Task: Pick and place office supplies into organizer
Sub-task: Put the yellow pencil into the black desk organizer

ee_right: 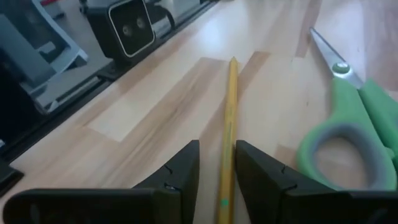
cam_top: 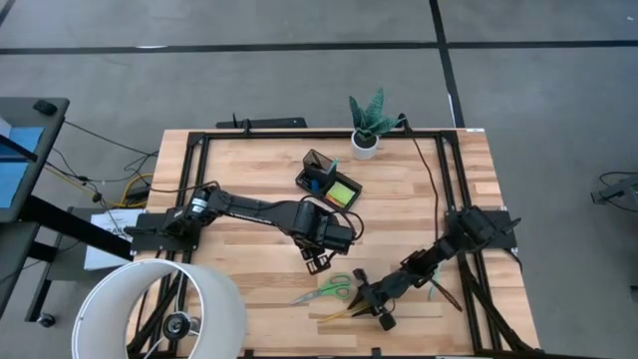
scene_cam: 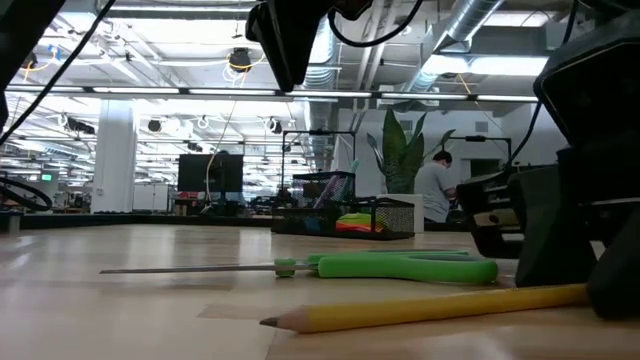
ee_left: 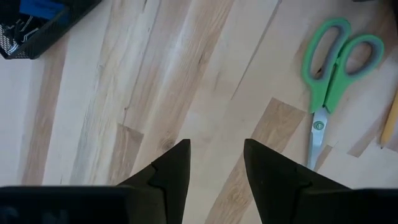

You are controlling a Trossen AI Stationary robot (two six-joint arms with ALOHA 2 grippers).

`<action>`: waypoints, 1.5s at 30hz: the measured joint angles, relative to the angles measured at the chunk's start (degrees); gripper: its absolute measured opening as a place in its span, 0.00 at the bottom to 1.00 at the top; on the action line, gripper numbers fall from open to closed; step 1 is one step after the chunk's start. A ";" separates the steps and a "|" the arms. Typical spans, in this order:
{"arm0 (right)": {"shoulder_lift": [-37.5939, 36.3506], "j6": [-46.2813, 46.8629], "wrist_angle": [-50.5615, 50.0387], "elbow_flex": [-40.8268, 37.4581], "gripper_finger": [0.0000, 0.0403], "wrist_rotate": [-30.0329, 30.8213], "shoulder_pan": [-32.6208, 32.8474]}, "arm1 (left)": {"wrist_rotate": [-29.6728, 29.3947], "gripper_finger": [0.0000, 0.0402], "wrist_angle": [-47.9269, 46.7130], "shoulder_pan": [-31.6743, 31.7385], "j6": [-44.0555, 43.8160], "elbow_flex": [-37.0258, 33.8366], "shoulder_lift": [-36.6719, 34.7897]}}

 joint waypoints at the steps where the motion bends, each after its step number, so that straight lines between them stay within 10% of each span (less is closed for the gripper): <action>1: 0.68 -0.02 1.37 -0.04 0.25 -0.02 0.02 | 0.00 0.36 0.01 -0.09 0.00 0.00 0.00; 30: 1.93 4.19 9.03 -0.02 0.03 4.36 -0.10 | 0.12 0.36 0.01 -1.04 -1.39 0.02 -0.13; 45: -40.51 9.77 -42.29 5.52 0.03 3.08 -16.79 | -16.22 0.36 -0.03 3.27 -1.78 4.59 -14.50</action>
